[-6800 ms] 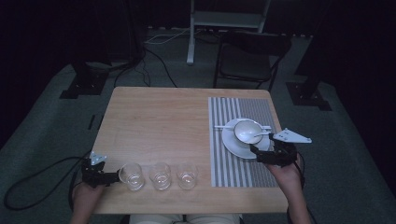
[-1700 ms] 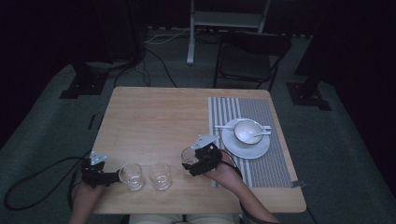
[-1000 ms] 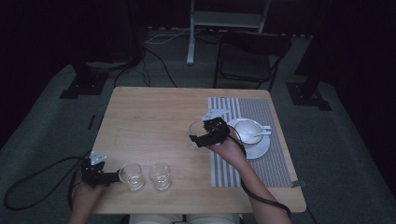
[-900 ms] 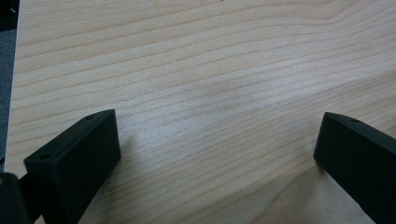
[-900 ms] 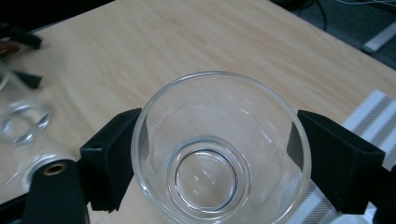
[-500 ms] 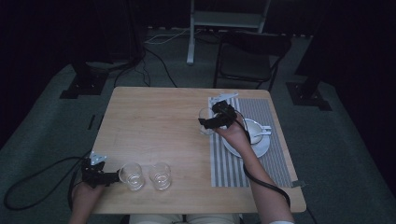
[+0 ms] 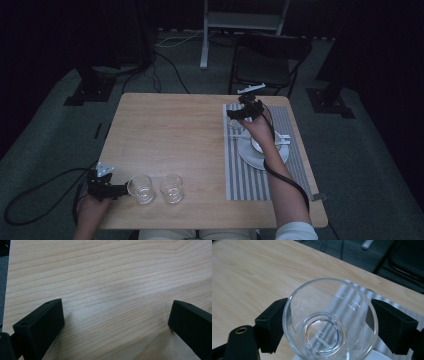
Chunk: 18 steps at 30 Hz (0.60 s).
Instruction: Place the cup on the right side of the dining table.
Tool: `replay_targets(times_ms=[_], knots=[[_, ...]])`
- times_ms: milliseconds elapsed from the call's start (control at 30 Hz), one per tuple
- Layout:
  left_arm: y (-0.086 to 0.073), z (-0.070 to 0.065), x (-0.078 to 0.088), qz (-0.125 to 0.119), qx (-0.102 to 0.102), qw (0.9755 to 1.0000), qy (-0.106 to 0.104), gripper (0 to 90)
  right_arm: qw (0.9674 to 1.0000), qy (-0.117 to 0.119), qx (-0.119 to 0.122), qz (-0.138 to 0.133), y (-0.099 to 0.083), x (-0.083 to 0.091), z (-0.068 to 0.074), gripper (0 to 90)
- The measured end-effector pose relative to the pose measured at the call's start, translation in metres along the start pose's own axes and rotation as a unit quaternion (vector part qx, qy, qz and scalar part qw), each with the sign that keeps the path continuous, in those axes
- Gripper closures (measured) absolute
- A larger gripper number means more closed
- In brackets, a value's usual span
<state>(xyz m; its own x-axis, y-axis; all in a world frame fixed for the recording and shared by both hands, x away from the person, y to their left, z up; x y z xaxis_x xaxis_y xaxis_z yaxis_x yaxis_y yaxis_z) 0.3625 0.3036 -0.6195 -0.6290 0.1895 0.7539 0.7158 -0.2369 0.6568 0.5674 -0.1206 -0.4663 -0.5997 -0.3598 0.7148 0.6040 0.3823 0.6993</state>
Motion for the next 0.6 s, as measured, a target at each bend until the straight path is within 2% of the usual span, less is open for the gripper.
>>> replay_targets(times_ms=[133,267,433,600], knots=[[0.0,0.0,0.0,0.0,-0.001,1.0,0.0,0.8,0.9992,-0.029,-0.026,0.003,0.003,-0.009,-0.025,17.7],[0.0,0.0,0.0,0.0,-0.001,1.0,0.0,0.8,0.9967,-0.061,-0.054,0.006,0.002,-0.019,-0.051,17.7],[0.0,0.0,0.0,0.0,-0.001,1.0,0.0,0.8,0.99,-0.112,-0.085,0.016,-0.005,-0.032,-0.08,17.7],[0.0,0.0,0.0,0.0,-0.001,1.0,0.0,0.8,0.9834,-0.133,-0.117,0.039,-0.018,-0.046,-0.1,17.7]])
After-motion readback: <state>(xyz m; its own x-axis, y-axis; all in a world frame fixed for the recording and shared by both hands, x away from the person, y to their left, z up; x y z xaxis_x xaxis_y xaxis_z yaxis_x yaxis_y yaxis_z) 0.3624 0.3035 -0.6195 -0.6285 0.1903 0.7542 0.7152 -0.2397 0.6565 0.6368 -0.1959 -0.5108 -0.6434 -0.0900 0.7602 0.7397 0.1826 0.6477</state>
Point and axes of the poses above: each handheld gripper's, and its own axes: x roughly backward along the jaws, y roughly out of its top, z roughly to its left, the point moved 10 cm from there along -x, roughly forward along the jaws, and after that the axes turned 2 degrees about z, right-handed, at the moved point
